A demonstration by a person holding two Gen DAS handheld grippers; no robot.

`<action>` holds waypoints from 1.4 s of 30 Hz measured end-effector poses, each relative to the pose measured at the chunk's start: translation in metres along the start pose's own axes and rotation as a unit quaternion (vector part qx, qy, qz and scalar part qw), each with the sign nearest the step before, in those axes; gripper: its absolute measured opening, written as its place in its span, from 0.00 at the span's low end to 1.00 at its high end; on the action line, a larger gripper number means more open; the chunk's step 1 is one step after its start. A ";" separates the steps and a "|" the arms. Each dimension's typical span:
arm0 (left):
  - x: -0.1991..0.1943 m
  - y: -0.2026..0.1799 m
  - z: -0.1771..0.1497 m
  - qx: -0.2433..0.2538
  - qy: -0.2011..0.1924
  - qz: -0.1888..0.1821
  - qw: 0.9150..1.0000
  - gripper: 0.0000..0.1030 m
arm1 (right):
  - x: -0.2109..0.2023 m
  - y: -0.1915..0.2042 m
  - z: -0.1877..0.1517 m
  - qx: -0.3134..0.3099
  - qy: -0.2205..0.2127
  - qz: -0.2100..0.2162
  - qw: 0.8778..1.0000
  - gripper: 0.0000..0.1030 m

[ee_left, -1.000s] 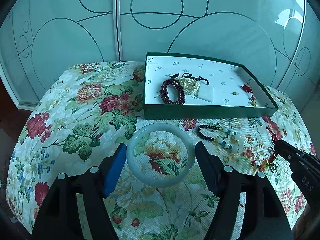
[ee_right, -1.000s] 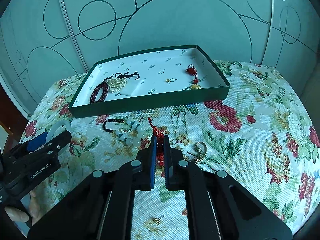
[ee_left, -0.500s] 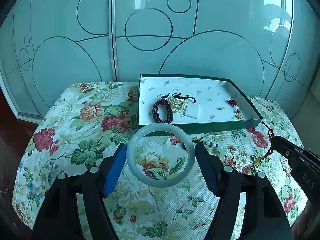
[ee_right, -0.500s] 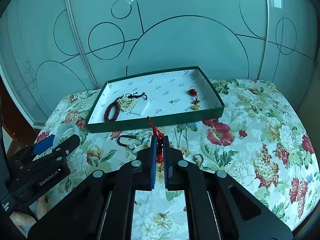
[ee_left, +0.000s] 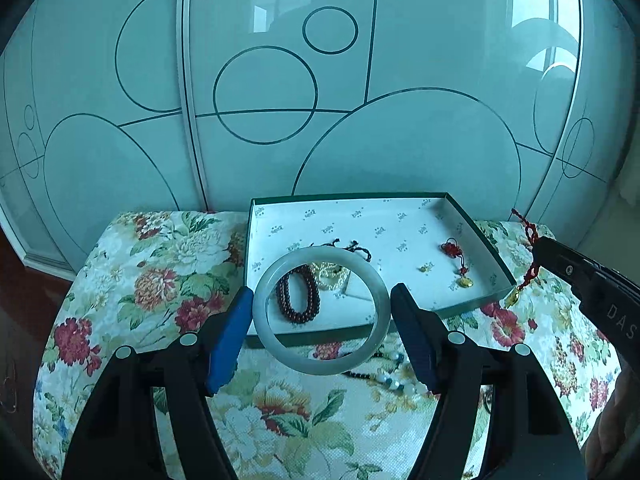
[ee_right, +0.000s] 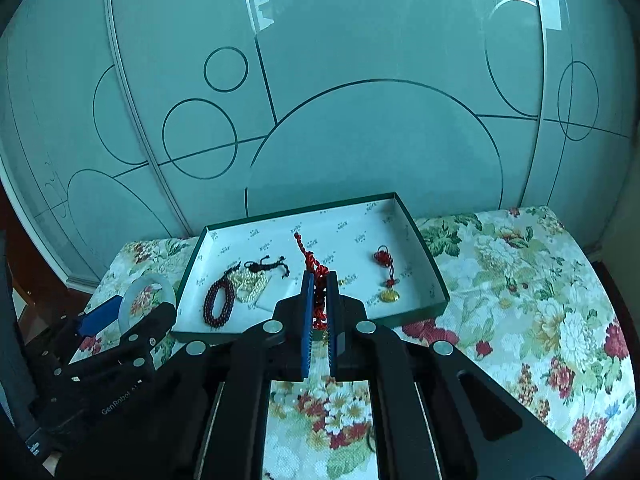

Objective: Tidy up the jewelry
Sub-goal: 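Carry the bangle and tassel into the green box and open both grippers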

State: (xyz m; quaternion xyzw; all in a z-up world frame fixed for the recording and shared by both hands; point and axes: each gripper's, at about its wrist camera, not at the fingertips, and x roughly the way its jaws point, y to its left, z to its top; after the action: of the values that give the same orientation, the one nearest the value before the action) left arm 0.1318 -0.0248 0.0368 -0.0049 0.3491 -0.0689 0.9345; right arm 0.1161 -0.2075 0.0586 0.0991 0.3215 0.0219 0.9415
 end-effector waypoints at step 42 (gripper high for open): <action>0.121 0.016 0.021 -0.007 0.070 0.015 0.997 0.69 | 0.111 -0.033 0.019 0.029 0.075 -0.008 0.997 0.30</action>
State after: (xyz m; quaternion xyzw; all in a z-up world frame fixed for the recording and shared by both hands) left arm 0.2378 -0.0255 -0.0268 -0.0013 0.4142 -0.0523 0.9087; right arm 0.2147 -0.2317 0.0001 0.1219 0.3926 0.0125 0.9115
